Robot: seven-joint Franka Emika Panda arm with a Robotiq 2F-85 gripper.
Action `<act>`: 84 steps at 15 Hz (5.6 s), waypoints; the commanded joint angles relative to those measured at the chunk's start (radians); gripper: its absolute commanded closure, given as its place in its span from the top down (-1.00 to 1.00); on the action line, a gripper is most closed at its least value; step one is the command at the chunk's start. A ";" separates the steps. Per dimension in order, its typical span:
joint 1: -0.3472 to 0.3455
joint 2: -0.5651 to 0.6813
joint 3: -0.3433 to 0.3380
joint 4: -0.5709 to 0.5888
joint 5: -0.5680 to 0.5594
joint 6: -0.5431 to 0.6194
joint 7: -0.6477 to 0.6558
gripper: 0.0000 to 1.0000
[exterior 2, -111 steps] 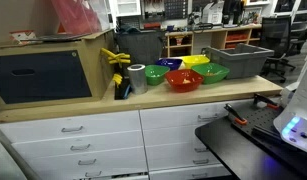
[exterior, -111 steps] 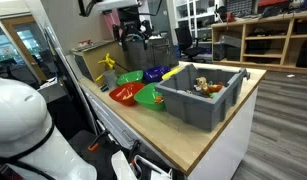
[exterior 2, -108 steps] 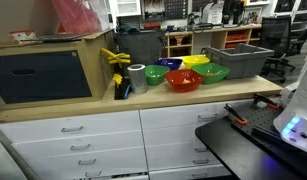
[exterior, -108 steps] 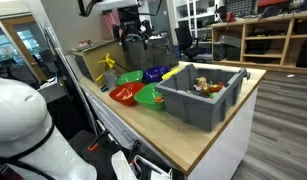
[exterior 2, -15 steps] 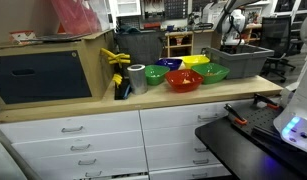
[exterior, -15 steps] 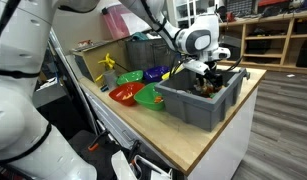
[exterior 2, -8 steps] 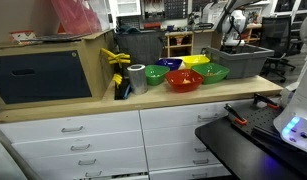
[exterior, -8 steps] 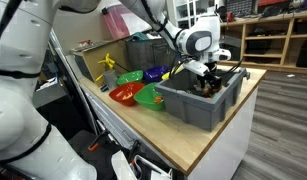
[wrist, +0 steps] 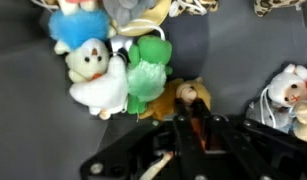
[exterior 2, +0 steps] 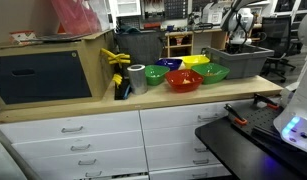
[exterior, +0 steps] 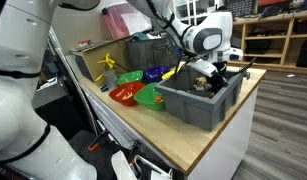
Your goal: Remove the brown toy from the grey bucket and put it in the yellow bowl
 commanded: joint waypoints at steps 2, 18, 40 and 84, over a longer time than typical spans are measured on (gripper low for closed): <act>-0.018 -0.045 0.000 -0.015 0.020 -0.043 -0.001 -1.00; 0.028 -0.227 -0.022 -0.080 -0.050 -0.117 -0.046 -0.98; 0.227 -0.347 0.094 -0.069 -0.076 -0.266 -0.121 -0.98; 0.304 -0.286 0.097 0.035 -0.140 -0.403 0.013 1.00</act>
